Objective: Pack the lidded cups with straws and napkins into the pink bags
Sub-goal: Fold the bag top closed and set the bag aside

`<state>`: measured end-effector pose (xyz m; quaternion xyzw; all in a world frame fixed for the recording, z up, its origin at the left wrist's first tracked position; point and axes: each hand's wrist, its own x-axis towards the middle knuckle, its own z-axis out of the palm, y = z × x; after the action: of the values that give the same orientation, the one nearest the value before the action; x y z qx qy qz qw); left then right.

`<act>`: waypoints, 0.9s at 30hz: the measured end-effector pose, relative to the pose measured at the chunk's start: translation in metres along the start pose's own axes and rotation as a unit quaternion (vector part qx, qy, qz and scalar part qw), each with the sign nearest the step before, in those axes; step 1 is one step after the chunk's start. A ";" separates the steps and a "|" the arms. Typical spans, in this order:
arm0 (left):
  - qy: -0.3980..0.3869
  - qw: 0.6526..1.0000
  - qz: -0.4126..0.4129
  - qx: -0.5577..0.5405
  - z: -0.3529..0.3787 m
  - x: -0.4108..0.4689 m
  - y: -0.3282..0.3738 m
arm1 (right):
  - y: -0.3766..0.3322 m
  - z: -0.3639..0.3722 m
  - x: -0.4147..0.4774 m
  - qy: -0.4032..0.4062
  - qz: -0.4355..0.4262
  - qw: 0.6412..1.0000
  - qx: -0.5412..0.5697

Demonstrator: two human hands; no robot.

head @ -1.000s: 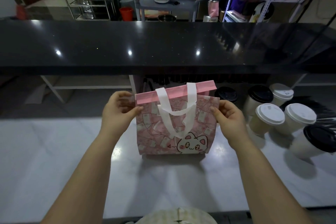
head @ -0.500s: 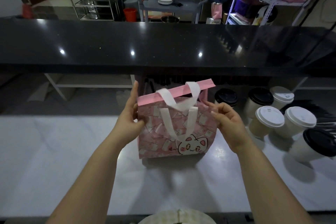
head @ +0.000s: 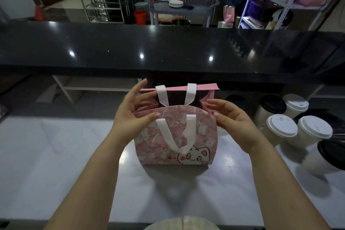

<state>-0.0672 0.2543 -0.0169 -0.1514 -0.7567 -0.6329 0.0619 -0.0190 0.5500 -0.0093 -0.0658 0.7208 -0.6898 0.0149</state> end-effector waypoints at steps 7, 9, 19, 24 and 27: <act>0.108 0.978 0.059 0.170 -0.011 0.021 -0.011 | 0.004 0.021 -0.005 -0.083 -0.009 0.989 0.118; 0.206 0.946 0.068 0.242 -0.017 0.019 -0.012 | 0.007 0.021 -0.005 -0.022 -0.044 0.993 0.104; 0.199 0.950 0.175 0.167 0.046 -0.076 -0.006 | 0.057 0.032 0.007 0.073 0.016 0.988 -0.136; 0.193 0.952 0.066 0.229 0.074 -0.102 -0.027 | 0.067 0.070 0.013 0.158 -0.012 0.981 -0.110; 0.225 0.956 0.039 0.183 0.062 -0.100 -0.030 | 0.070 0.087 0.011 0.154 -0.026 0.984 -0.087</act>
<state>0.0241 0.2954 -0.0852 -0.0200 -0.8195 -0.4985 0.2819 -0.0253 0.4650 -0.0829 0.0218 0.7700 -0.6263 -0.1197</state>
